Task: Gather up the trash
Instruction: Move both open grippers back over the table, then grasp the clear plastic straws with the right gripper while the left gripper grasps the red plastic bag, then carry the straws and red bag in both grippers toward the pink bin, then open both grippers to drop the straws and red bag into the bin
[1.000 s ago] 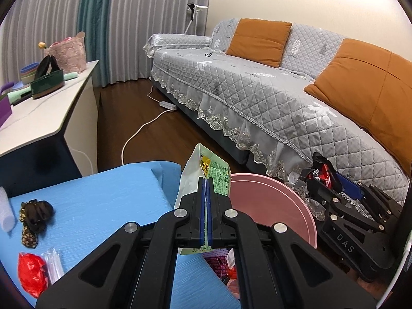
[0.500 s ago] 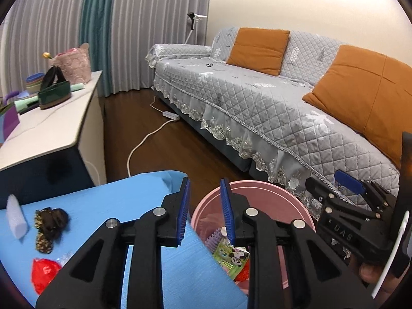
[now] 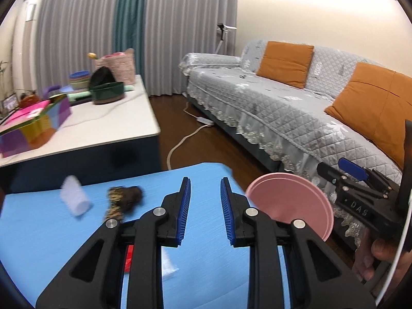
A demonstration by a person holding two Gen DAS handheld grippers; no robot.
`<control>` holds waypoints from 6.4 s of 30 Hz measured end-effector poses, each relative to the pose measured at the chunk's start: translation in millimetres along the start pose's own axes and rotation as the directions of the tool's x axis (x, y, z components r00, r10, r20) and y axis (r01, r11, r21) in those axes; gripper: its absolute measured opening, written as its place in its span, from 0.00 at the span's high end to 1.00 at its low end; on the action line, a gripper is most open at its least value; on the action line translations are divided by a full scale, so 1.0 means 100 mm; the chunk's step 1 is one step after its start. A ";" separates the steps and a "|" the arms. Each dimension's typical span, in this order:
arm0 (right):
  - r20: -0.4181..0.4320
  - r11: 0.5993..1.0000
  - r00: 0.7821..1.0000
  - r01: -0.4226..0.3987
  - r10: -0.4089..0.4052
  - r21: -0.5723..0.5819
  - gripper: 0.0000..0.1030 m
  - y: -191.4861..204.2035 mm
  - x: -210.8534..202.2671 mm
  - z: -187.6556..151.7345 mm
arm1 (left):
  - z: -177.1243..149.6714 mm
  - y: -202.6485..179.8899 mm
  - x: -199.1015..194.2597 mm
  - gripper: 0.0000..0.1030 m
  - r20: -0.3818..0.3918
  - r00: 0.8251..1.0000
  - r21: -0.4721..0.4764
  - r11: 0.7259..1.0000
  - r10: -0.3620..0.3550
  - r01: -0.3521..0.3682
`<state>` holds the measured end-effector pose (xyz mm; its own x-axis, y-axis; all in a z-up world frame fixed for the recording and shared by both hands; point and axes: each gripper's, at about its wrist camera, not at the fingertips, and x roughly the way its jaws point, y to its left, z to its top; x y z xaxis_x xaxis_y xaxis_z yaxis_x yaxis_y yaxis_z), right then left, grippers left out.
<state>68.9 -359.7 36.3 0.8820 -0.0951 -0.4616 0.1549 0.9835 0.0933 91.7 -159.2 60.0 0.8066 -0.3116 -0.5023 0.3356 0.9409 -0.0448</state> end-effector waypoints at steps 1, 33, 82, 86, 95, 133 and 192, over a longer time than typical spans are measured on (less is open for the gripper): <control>0.000 1.000 1.000 -0.018 0.018 -0.005 0.47 0.08 -0.03 -0.01 | -0.01 0.07 -0.05 0.77 0.002 1.000 -0.004 1.000 0.009 -0.009; -0.342 0.942 0.899 -0.322 0.274 -0.093 0.50 1.95 0.71 -0.81 | -0.69 1.70 -0.45 0.77 -0.060 0.976 -0.224 0.950 0.208 -0.216; -0.355 0.967 0.912 -0.244 0.205 -0.071 0.99 1.36 0.67 -0.64 | -0.81 1.18 0.58 0.36 -0.281 0.958 -0.137 0.985 0.063 -0.105; -0.327 0.970 0.924 -0.232 0.197 -0.069 0.99 1.31 0.56 -0.57 | -0.79 1.14 0.47 0.37 -0.261 0.963 -0.128 0.986 0.071 -0.108; -0.245 0.980 0.955 -0.188 0.166 -0.071 0.99 1.12 0.24 -0.39 | -0.67 1.03 0.18 0.37 -0.166 0.981 -0.120 0.985 0.101 -0.121; -0.014 0.998 0.999 0.052 -0.052 -0.029 0.99 -0.28 -0.25 0.12 | -0.26 -0.09 0.13 0.37 -0.041 0.995 -0.069 0.993 0.093 -0.096; -0.122 0.973 0.974 0.202 -0.188 0.112 0.59 -1.13 0.51 -0.11 | 0.08 -1.22 1.34 0.17 -0.118 0.984 0.056 0.989 -0.132 0.139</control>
<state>91.2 -473.7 -7.8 0.7758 -0.2591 -0.5753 0.3786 0.9206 0.0960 162.5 -316.5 4.7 0.6921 -0.4151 -0.5905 0.4713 0.8795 -0.0659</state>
